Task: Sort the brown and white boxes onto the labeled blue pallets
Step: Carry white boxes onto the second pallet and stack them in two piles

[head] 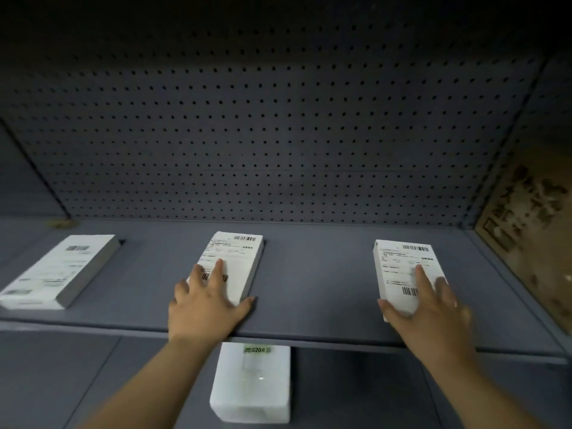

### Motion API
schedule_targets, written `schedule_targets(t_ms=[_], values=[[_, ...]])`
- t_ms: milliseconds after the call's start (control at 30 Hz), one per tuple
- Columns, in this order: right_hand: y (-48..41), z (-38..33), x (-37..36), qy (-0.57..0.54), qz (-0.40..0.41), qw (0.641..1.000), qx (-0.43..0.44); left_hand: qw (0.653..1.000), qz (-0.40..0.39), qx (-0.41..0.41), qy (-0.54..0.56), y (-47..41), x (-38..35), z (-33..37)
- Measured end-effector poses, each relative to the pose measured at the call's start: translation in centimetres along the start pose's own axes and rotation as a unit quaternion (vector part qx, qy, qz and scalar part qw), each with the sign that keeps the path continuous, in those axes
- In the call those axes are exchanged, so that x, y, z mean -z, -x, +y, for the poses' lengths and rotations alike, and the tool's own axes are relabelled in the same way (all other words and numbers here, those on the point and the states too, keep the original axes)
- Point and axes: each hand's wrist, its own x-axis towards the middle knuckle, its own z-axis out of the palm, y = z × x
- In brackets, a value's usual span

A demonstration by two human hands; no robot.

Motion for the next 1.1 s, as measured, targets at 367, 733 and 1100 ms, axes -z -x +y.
schedule_targets(t_ms=[367, 733, 1100], values=[[4.1, -4.7, 6.4, -0.002, 0.057, 0.995, 0.086, 0.996, 0.071, -0.050, 0.027, 2.6, 6.8, -0.3], [15.2, -15.3, 15.7, -0.062, 0.098, 0.970, 0.213, 0.991, 0.112, -0.071, 0.012, 10.2, 22.5, -9.1], [31.7, -30.7, 23.1, -0.117, 0.158, 0.929, 0.313, 0.994, 0.100, -0.009, 0.036, 18.0, 38.0, -25.0]])
